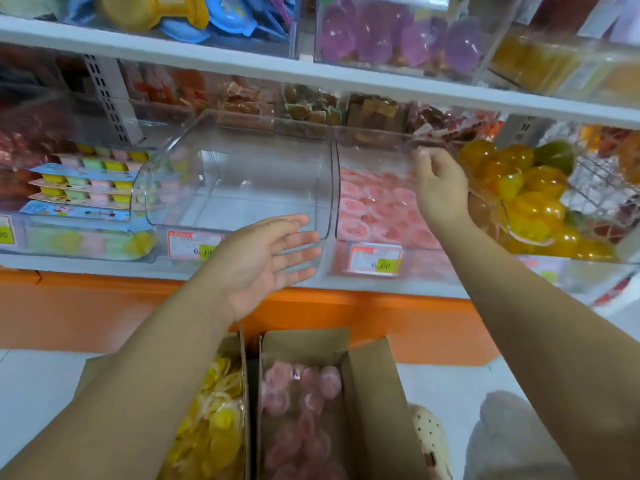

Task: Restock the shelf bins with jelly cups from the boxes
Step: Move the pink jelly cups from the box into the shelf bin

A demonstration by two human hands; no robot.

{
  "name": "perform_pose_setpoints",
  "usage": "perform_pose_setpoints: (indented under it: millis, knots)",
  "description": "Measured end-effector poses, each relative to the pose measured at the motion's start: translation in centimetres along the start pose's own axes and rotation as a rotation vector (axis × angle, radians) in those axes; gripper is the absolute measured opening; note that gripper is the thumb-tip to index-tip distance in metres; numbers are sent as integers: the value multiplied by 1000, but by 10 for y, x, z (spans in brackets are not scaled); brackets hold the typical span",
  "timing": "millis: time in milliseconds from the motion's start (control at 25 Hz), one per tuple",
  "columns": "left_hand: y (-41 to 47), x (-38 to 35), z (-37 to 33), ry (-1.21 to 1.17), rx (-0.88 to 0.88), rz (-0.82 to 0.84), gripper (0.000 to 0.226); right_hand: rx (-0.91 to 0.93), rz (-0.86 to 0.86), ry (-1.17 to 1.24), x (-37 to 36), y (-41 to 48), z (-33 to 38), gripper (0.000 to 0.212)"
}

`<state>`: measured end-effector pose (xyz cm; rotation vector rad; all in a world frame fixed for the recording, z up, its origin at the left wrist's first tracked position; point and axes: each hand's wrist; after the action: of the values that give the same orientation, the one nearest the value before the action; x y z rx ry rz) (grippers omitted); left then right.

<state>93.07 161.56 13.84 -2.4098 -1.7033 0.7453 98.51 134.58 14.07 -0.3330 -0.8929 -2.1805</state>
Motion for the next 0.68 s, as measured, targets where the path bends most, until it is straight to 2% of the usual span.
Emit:
perform_pose_setpoints:
  millis: [80, 160, 240, 280, 320, 440, 480, 560, 640, 680]
  knots:
    - [-15, 3, 17, 89, 27, 3, 18, -34, -176, 201, 15, -48, 3, 29]
    - [-27, 4, 41, 189, 72, -28, 15, -163, -335, 362, 22, -107, -7, 29]
    - [-34, -2, 77, 284, 169, -45, 11, -326, -380, 374, 16, -177, -34, 28]
    - [-35, -6, 97, 328, 238, -39, 11, -417, -310, 334, 10, -211, -50, 29]
    - [-32, -9, 122, 364, 314, -44, 11, -529, -152, 267, 1, -241, -69, 32]
    - [-19, -12, 194, 309, 503, -146, 8, -878, 578, 94, -28, -305, -118, 38]
    - [-11, -7, 218, 270, 549, -221, 12, -943, 718, 100, -37, -317, -130, 39]
    - [-3, 5, 261, 183, 641, -378, 23, -1018, 848, 118, -51, -336, -147, 45]
    - [19, 31, 319, 159, 701, -487, 26, -1005, 927, 63, -64, -349, -158, 51]
    - [32, 47, 353, 165, 735, -530, 42, -961, 1004, -14, -68, -354, -161, 52]
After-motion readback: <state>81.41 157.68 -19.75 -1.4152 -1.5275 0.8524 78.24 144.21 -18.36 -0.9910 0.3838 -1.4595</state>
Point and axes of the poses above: each hand's wrist, its own y-axis towards the middle knuckle, its own x-axis out of the back of the hand, z = x × y, and after that the axes turned 2 degrees about x, right-handed
